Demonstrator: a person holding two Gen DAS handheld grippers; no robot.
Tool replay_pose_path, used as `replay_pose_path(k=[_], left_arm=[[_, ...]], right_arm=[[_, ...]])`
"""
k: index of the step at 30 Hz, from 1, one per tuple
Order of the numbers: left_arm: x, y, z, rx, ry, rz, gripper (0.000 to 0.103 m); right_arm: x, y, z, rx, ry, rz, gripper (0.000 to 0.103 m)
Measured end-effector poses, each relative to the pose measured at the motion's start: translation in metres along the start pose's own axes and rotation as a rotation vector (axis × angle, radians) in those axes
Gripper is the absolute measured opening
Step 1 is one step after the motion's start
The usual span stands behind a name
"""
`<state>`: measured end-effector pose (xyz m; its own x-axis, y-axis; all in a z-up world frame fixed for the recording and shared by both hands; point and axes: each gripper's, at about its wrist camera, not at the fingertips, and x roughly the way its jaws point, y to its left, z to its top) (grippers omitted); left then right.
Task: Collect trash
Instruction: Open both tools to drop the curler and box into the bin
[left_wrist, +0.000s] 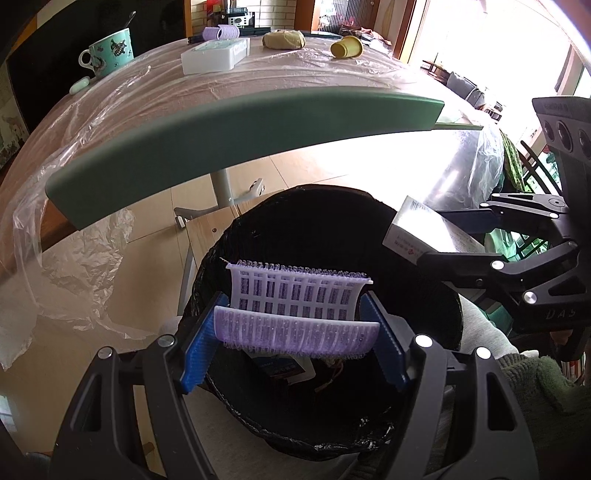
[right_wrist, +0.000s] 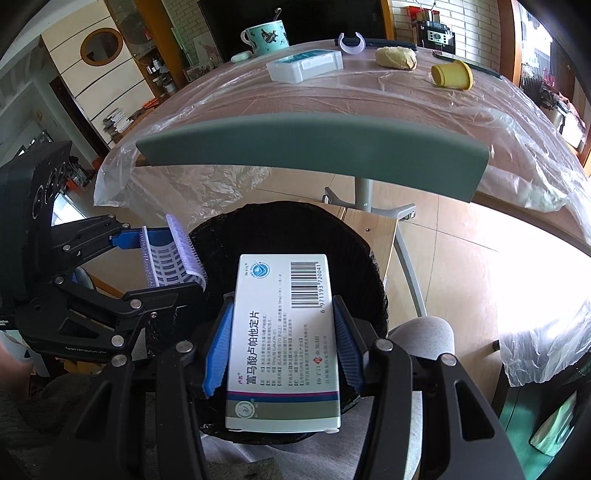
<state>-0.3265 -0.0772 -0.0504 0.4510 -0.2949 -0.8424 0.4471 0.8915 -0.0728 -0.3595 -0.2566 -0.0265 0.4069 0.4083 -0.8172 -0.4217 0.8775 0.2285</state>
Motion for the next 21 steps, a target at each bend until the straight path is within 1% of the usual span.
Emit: replay_pose_path(k=[14,21], left_arm=[[0.022,0.005,-0.009,0.011,0.068,0.005,0.074],[0.031,0.008,-0.009,0.014,0.084,0.009,0.074]], right_arm=[[0.018,-0.004,-0.002,0.008,0.033,-0.035,0.050],[0.023,-0.007,0.001,0.009,0.038,-0.046,0.050]])
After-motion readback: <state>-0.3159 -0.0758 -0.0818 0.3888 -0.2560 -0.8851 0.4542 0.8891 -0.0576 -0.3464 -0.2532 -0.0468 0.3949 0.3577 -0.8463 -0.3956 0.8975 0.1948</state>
